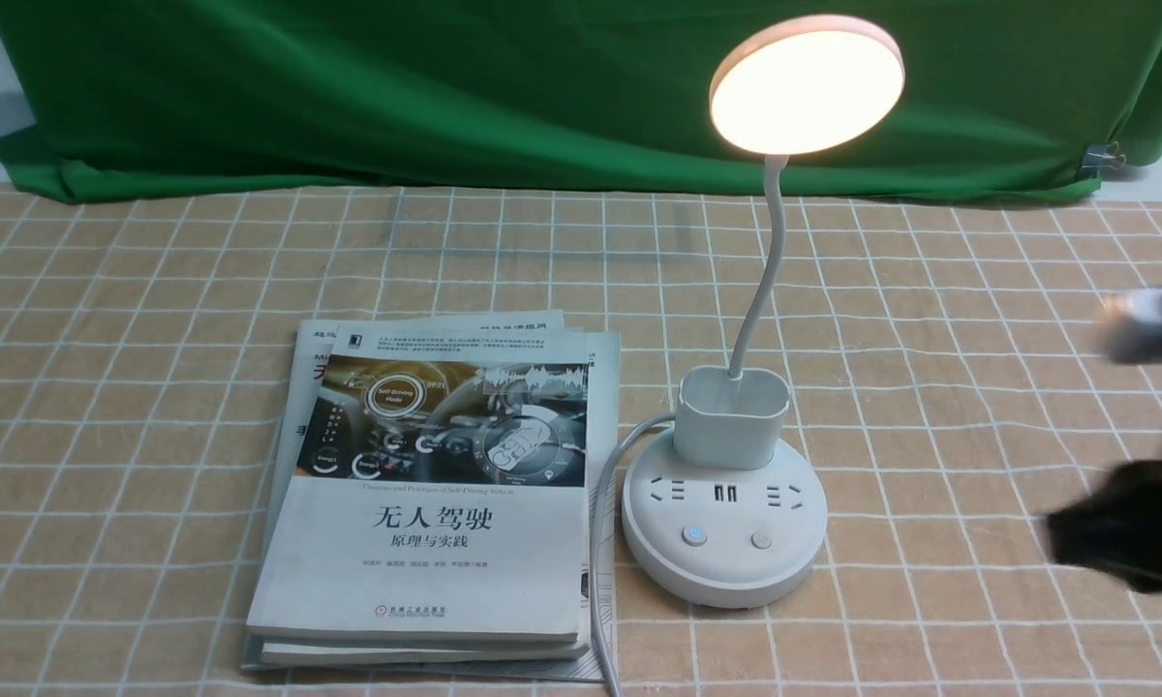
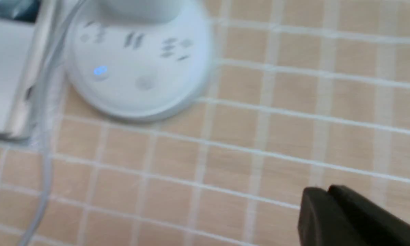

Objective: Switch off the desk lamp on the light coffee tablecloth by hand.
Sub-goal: 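Press the power button on the lamp base to turn the lamp off with the right gripper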

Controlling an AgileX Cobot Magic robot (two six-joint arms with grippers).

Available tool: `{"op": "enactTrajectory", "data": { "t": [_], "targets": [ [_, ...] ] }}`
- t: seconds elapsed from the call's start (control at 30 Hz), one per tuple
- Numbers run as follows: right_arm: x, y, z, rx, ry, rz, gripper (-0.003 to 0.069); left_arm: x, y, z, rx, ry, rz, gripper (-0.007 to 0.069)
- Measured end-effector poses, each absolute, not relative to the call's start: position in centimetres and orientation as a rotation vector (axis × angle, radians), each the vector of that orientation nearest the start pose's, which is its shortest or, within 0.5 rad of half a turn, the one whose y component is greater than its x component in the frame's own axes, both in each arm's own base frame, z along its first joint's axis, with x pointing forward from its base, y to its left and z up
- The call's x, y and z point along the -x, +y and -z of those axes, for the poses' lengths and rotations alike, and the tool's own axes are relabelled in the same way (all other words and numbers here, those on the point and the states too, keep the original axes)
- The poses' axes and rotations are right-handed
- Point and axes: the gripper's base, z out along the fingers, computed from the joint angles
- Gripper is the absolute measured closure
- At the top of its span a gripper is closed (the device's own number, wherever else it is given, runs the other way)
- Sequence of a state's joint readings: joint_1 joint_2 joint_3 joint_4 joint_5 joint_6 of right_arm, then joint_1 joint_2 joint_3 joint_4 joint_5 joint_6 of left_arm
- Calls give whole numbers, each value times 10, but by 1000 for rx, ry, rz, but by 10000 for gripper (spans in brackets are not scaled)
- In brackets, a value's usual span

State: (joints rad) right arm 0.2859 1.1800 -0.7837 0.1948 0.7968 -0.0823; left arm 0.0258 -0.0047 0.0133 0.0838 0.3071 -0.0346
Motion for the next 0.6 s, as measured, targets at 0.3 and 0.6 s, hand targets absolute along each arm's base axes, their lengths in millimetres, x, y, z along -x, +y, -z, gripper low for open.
{"op": "enactTrajectory", "data": {
  "t": [0.3, 0.6],
  "targets": [
    [-257, 156, -228, 715, 2767, -326, 622, -54, 4, -181, 0, 1799, -73, 620],
    [-297, 180, -201, 780, 2848, -280, 622, -54, 4, -181, 0, 1799, -74, 620]
  ]
}}
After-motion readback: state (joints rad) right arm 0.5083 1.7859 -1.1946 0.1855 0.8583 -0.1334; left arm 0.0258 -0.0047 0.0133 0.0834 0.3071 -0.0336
